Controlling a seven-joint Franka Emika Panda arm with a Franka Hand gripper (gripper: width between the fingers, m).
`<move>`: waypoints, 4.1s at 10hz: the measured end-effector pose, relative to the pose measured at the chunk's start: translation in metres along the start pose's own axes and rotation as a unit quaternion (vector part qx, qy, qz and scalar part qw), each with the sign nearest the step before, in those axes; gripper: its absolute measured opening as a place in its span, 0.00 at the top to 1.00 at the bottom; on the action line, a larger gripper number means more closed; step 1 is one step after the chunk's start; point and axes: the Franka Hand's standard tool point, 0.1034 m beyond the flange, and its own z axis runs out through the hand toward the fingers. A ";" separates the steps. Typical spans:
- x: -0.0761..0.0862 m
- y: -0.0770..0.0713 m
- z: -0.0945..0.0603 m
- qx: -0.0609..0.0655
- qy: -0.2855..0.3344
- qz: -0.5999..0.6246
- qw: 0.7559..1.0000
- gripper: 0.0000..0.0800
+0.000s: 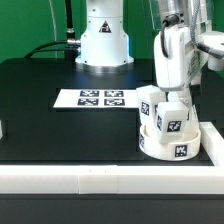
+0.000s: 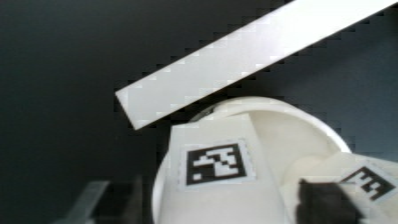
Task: Assemble stool
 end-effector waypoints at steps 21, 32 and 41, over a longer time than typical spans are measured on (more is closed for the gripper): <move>-0.018 -0.009 -0.028 -0.041 0.024 -0.786 0.616 0.19; -0.006 -0.008 -0.023 -0.072 0.018 -0.970 0.234 0.19; -0.004 0.002 -0.010 -0.081 0.023 -0.987 0.141 0.19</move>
Offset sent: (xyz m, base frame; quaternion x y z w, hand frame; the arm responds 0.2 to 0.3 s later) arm -0.0008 0.0011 0.0283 0.0336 -0.0276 0.0141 0.9990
